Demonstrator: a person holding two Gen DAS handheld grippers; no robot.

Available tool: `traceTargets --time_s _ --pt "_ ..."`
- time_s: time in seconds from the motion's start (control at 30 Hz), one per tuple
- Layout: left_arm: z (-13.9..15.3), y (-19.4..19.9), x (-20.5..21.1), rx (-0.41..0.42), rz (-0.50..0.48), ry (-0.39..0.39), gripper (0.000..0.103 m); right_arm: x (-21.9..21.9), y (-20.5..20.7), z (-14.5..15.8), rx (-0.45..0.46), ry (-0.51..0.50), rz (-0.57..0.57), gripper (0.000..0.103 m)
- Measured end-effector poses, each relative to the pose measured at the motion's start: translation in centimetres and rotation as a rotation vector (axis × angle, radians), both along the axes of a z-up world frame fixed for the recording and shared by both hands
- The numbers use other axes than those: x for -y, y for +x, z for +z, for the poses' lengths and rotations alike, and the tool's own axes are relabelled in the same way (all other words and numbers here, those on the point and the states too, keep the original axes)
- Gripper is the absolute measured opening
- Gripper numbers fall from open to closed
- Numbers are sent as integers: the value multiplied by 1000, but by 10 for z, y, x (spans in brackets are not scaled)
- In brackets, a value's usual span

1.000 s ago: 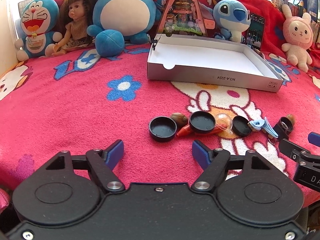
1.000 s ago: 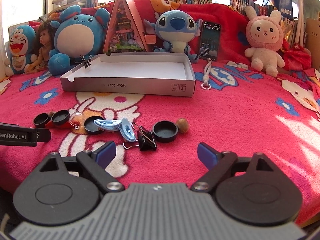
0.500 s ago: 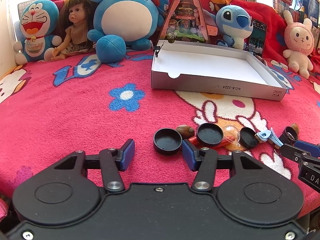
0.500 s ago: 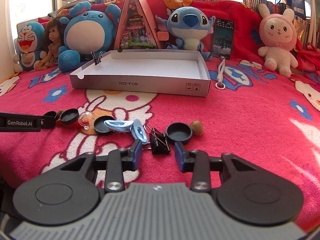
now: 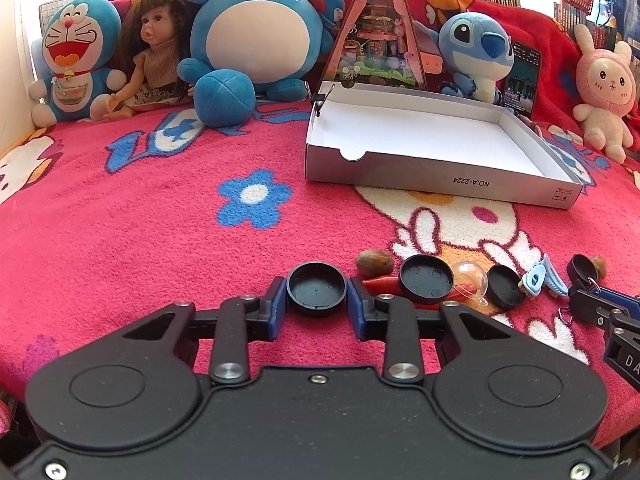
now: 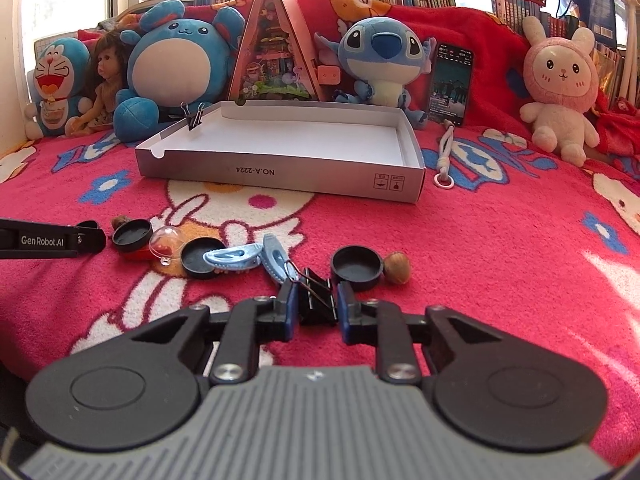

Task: Organize rigid objects
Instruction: 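Grasp a black round lid with the left tool while the right tool grasps the black binder clip, then carry the black lid with the left tool while the right tool carries the binder clip into the white box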

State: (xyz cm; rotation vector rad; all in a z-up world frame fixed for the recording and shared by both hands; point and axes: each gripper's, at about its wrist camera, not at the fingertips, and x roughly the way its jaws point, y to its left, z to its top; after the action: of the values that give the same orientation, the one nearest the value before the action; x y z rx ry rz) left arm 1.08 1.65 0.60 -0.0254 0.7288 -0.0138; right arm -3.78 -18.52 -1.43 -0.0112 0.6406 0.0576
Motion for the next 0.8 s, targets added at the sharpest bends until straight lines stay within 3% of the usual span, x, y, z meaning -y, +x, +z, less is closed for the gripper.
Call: traceTargets --time_s 0.37,0.7,0.8 --pt "15 -3 -1 33 -11 -4 31 2 -3 20 40 12 -4 25" --pt "39 29 -12 72 -27 -13 31 18 19 36 43 70 -42 25" --pt "48 41 -13 71 -45 -52 31 24 32 43 46 90 -60 25"
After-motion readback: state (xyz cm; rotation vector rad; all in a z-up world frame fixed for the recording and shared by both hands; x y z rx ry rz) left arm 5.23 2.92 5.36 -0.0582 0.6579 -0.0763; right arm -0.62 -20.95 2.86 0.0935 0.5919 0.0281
